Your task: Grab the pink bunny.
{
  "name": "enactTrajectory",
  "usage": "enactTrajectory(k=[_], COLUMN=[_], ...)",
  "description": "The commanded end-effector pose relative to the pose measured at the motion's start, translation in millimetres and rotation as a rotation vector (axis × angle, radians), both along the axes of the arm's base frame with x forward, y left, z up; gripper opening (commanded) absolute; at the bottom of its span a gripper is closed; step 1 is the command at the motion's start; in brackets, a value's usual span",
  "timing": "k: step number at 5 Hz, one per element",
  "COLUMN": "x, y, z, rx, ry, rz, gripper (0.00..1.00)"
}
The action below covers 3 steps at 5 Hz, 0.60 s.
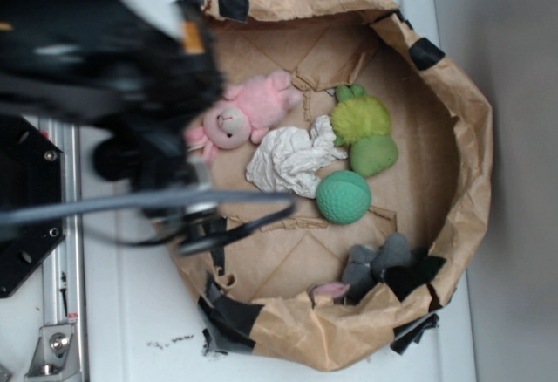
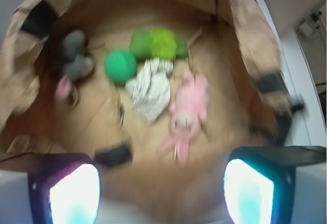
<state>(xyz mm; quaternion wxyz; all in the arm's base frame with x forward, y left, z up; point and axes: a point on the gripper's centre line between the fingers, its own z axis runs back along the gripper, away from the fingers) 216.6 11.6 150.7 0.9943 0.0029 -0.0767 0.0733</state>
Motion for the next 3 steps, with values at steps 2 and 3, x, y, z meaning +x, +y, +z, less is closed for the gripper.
enactTrajectory(k=[2,3], x=[12,0], y=[20,33], z=[-110,-101], rx=[0.084,-0.048], ry=[0.07,0.029], rz=[-0.274,-0.421], gripper=[1.0,1.0])
